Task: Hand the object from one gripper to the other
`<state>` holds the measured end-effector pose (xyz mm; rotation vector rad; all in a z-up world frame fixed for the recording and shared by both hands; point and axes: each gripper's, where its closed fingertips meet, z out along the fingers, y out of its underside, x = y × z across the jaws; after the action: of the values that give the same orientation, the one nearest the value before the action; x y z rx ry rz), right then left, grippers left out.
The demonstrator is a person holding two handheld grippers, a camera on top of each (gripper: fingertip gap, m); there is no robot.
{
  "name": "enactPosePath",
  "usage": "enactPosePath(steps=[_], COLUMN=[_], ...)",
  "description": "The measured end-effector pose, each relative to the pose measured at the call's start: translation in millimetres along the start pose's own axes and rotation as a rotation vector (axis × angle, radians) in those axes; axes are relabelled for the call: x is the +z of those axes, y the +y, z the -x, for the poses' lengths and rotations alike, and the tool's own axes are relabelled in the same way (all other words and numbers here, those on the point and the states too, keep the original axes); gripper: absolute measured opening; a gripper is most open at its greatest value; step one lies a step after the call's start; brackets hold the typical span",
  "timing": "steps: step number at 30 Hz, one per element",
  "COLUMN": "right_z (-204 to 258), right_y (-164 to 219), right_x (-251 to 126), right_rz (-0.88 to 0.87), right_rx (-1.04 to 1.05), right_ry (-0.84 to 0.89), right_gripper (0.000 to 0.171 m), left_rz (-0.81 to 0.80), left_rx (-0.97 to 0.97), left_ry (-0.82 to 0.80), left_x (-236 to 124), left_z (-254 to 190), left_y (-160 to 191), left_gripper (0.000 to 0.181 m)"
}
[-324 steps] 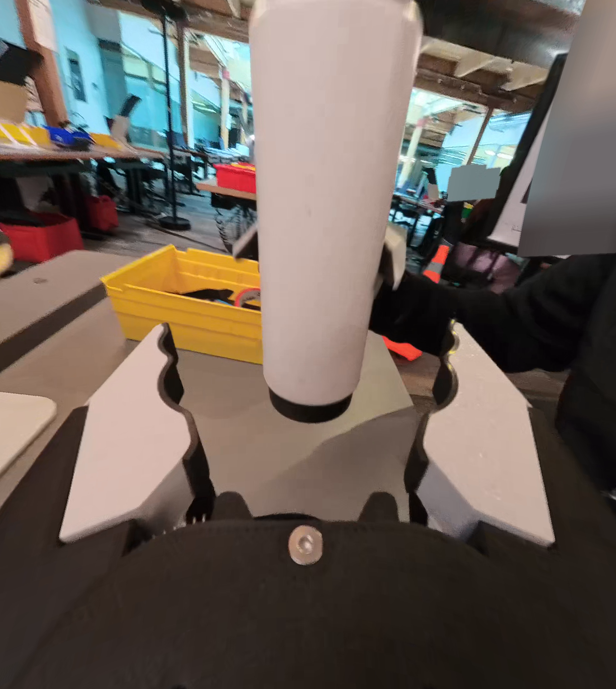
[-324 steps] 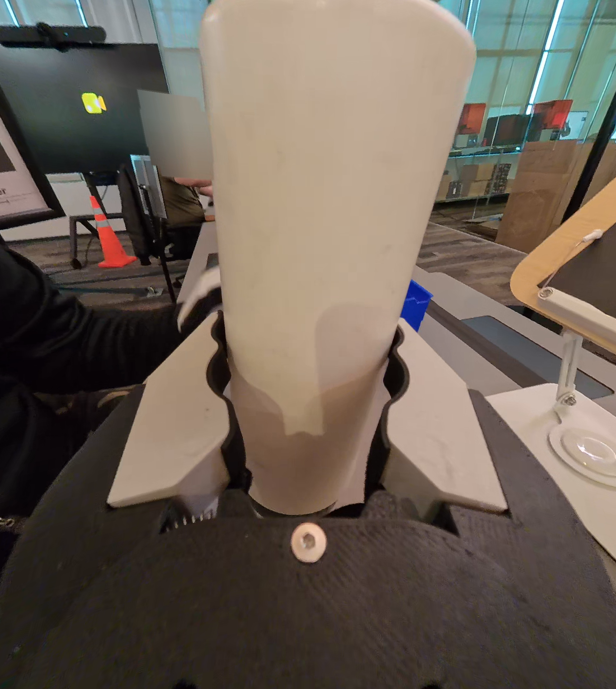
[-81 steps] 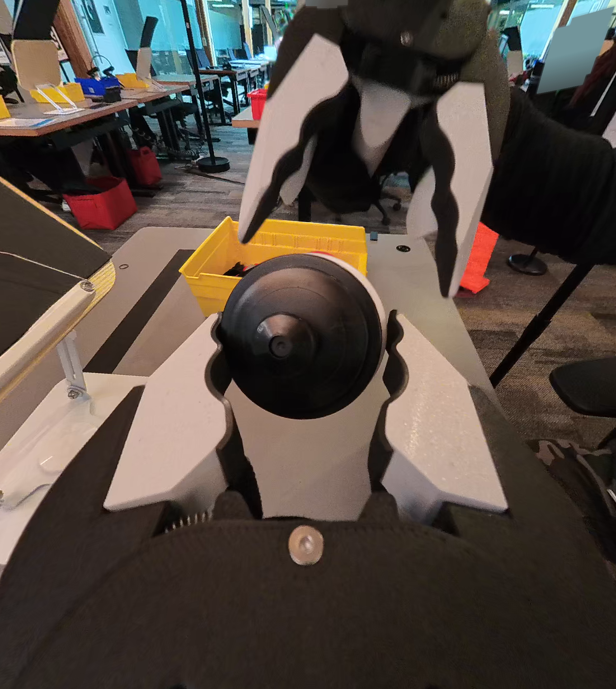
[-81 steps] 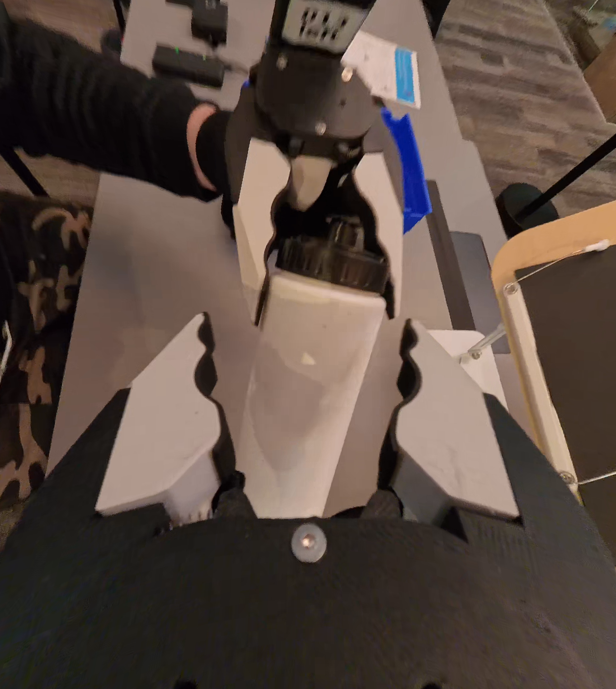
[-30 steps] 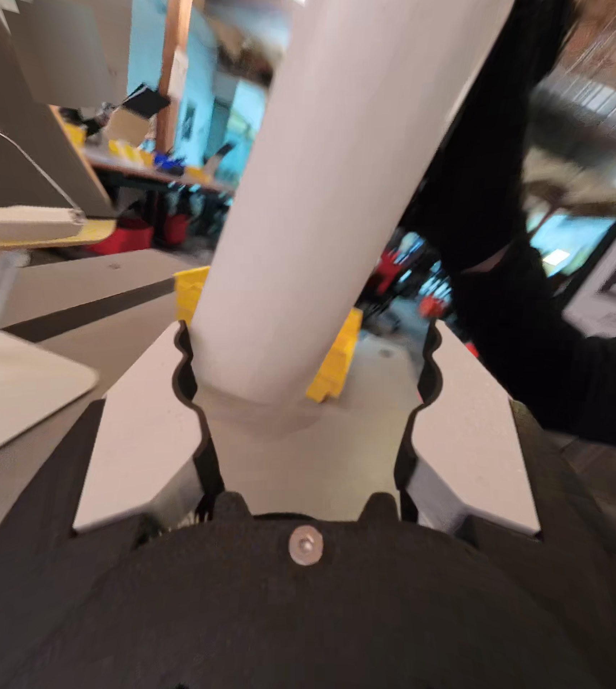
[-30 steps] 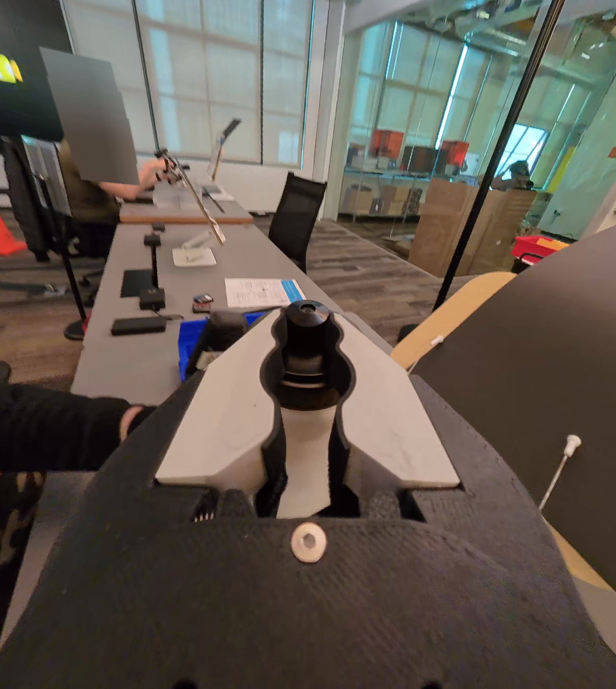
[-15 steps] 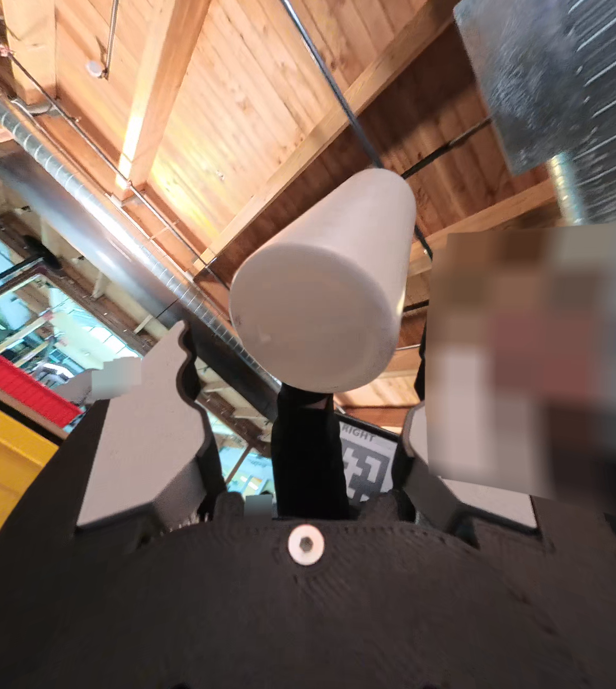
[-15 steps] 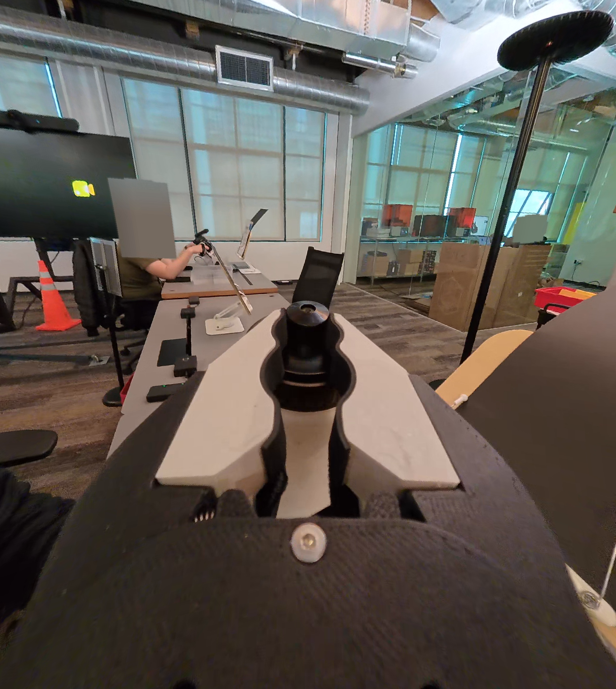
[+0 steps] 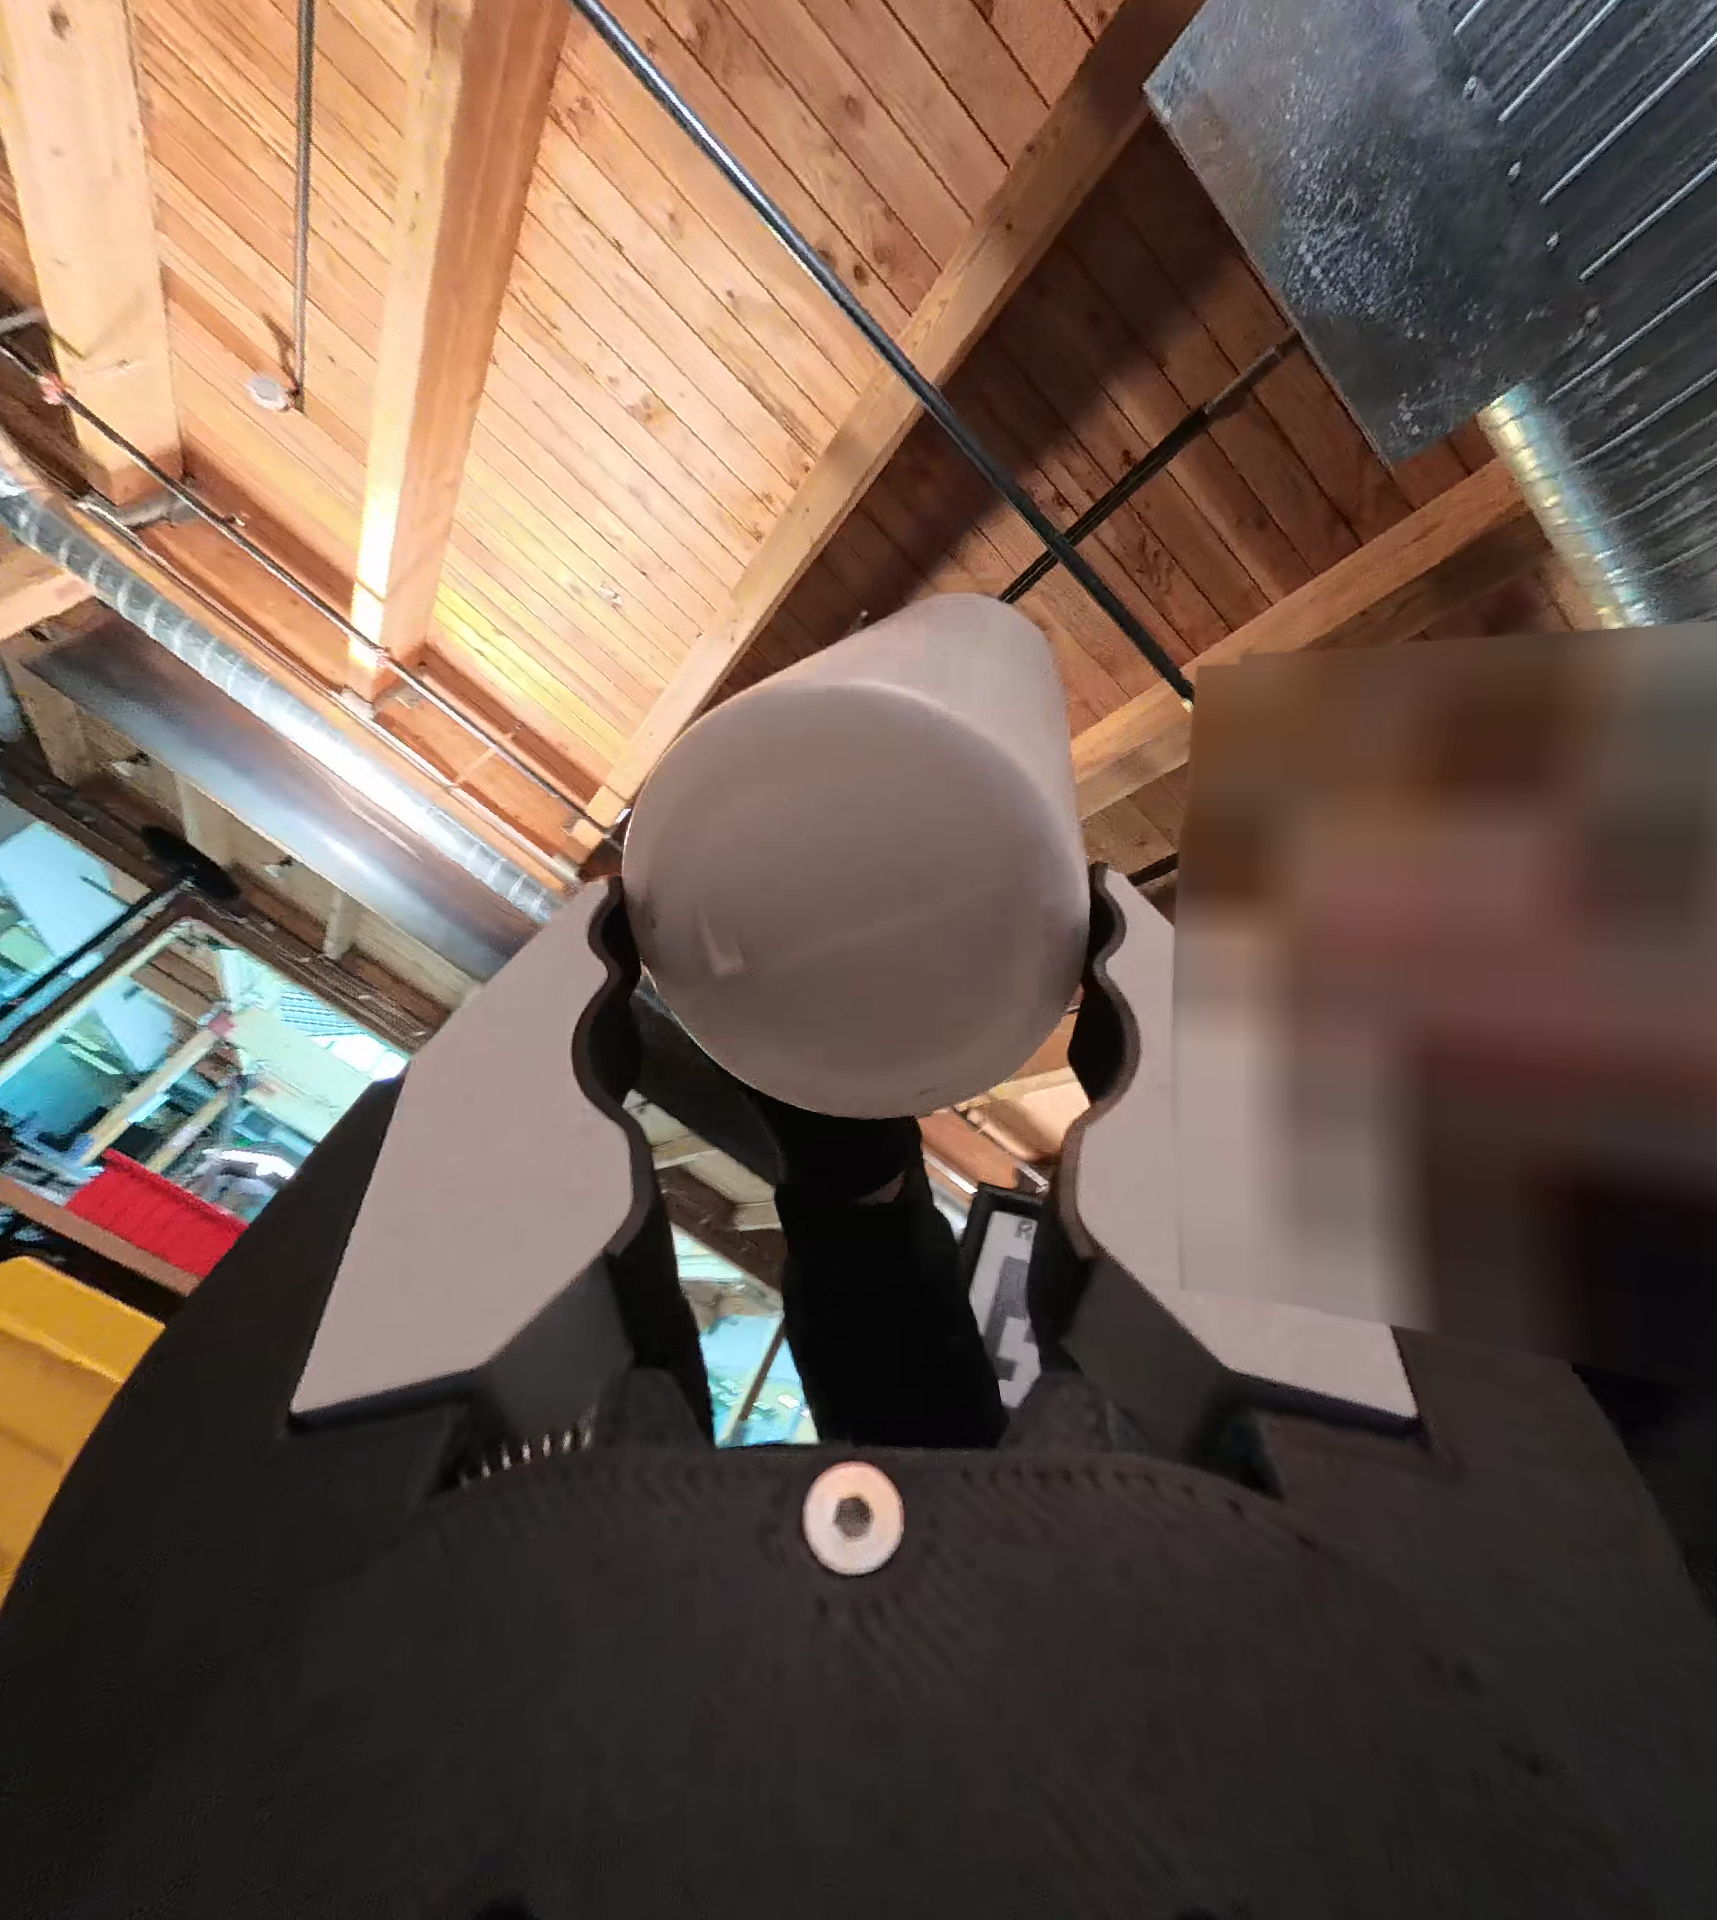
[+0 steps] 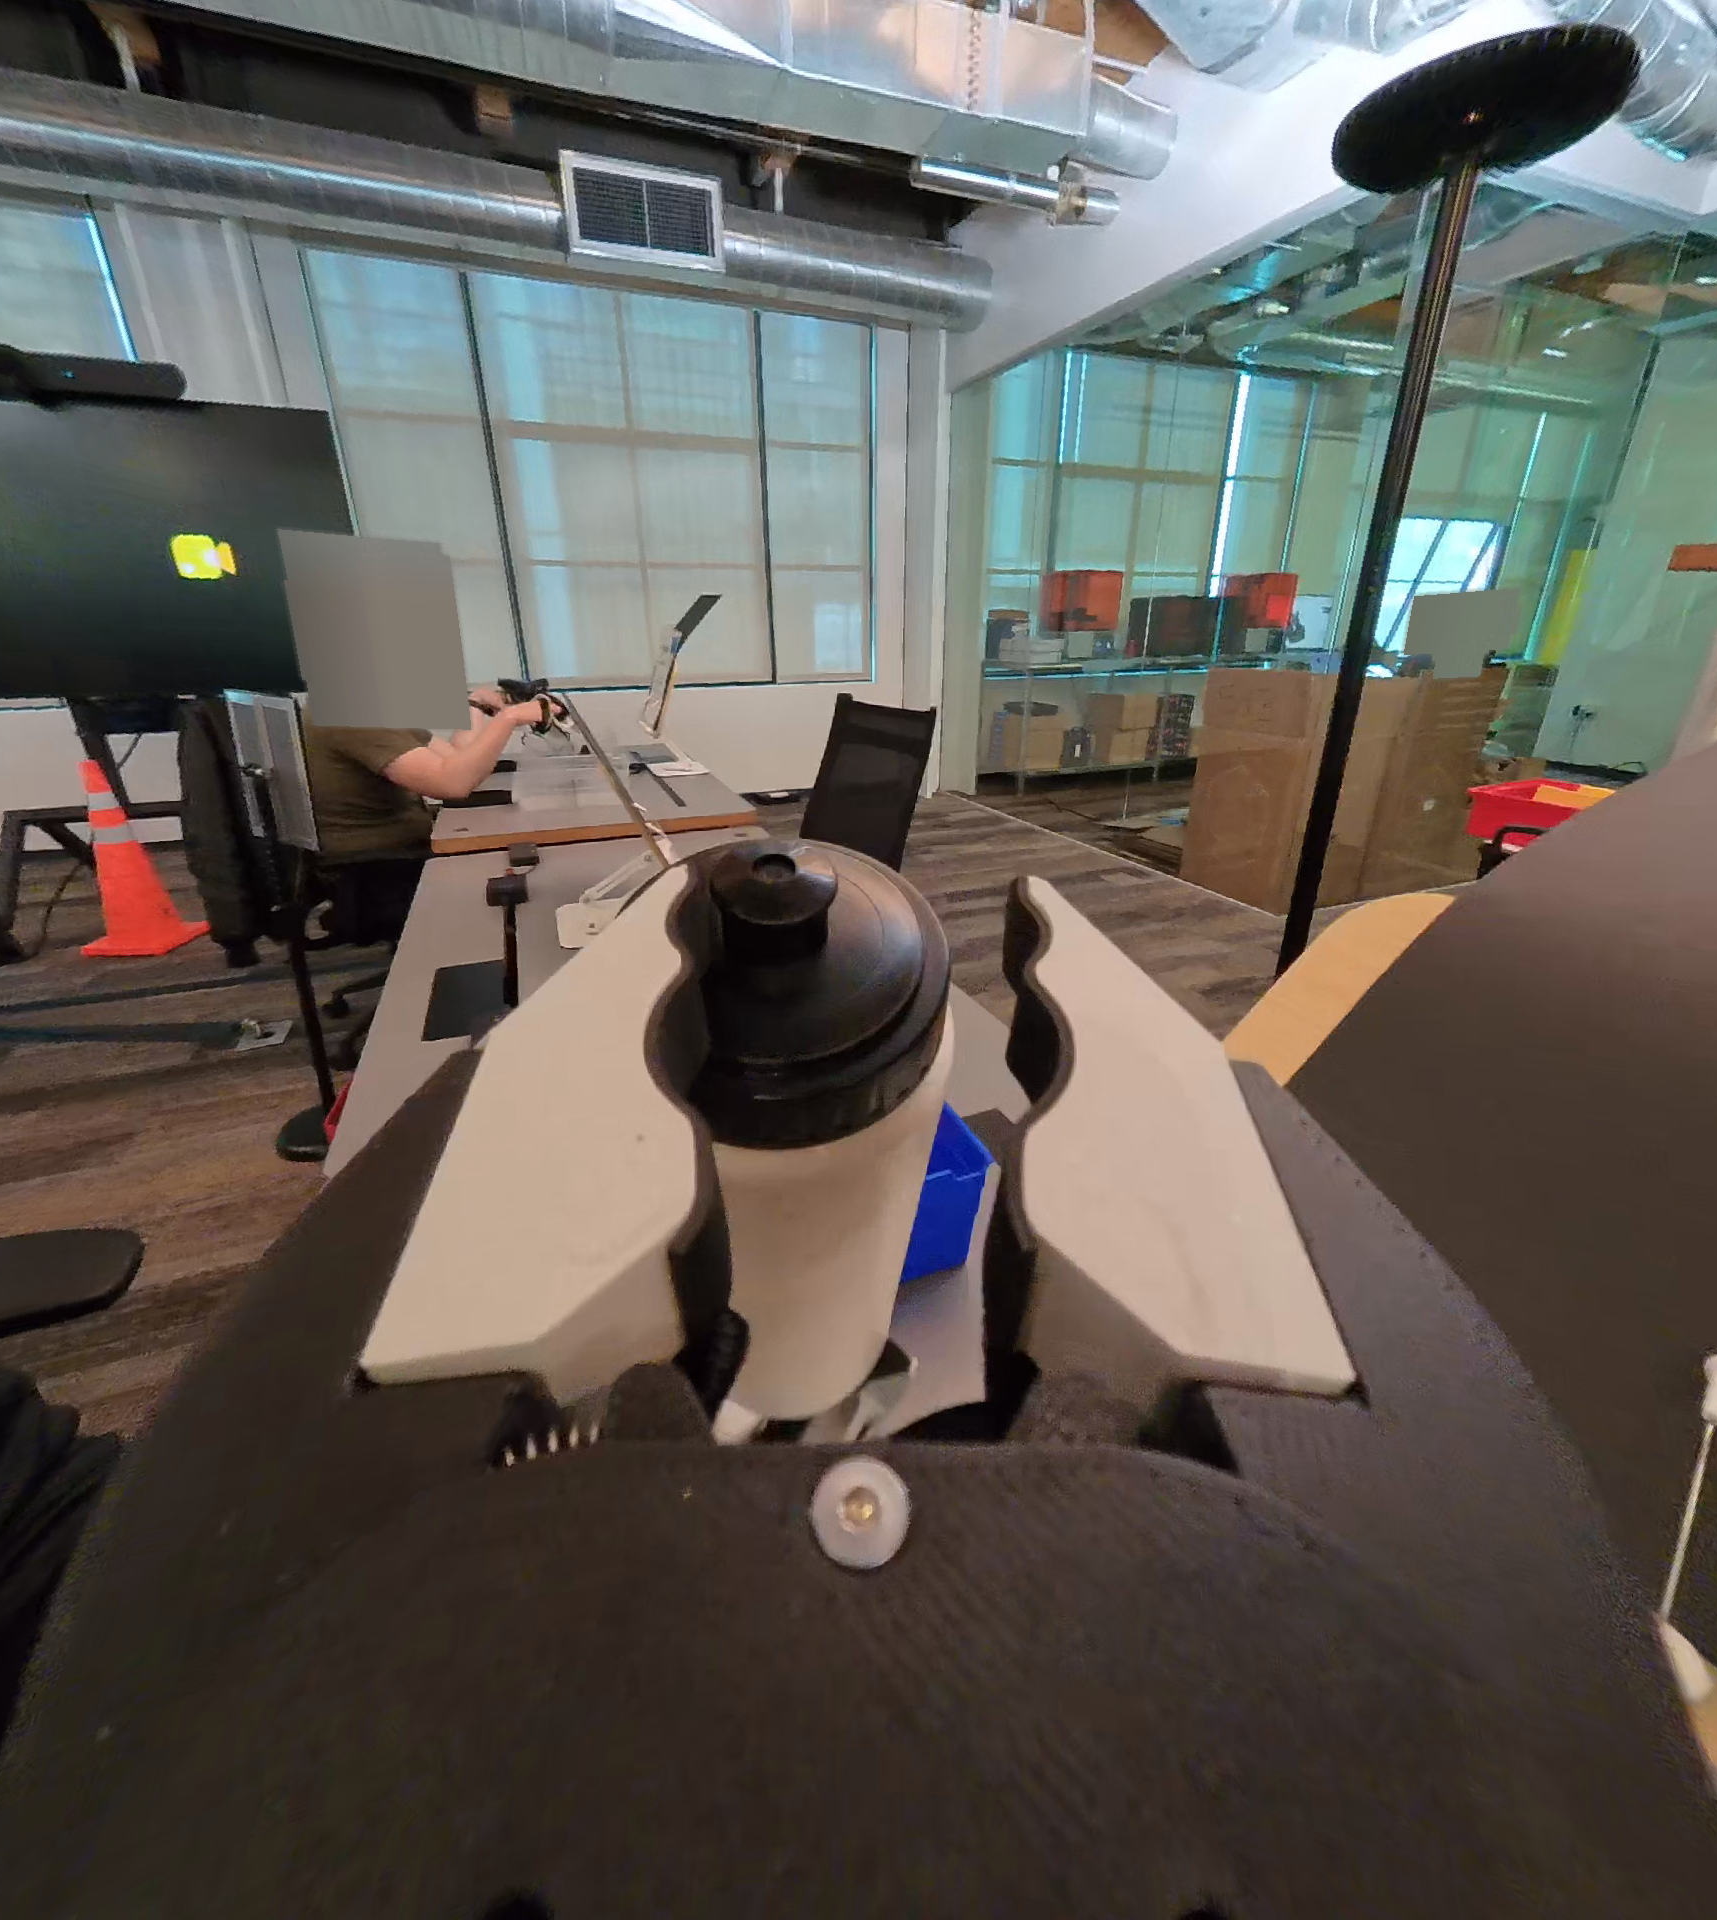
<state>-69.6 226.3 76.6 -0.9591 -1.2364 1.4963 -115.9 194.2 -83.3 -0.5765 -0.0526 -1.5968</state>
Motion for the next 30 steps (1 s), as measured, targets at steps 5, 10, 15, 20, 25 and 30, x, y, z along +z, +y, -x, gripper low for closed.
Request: enactPosePath(steps=[5,10,15,20,25,30], right_z=[-3,-6,-7,-9,-9,-11], right_y=[4,9,15,30,46,61], right_x=[-12,-24,-38,-61,-74,-84], right_rz=[0.022,0.005,-0.03,-0.064,-0.08,-0.124], right_rx=[-0.016,0.007,0.064,0.125,0.157,0.222], right_ry=[0.02,0.043,0.038,0.022,0.023,0.028], right_gripper=[0.056,0.052,0.048,0.047,0.05,0.054], left_rz=[0.044,0.044,0.079,0.136,0.152,0.171], left_rx=[0.084,0.112,0.138,0.193,0.207,0.221], left_ry=[-0.097,-0.14,-0.178,-0.231,-0.269,-0.297], left_x=[2,2,5,9,8,11], left_z=[-1,0,1,0,1,2], left_y=[-12,-17,-19,-24,-30,-33], left_gripper=[0.084,0.083,0.083,0.083,0.083,0.083])
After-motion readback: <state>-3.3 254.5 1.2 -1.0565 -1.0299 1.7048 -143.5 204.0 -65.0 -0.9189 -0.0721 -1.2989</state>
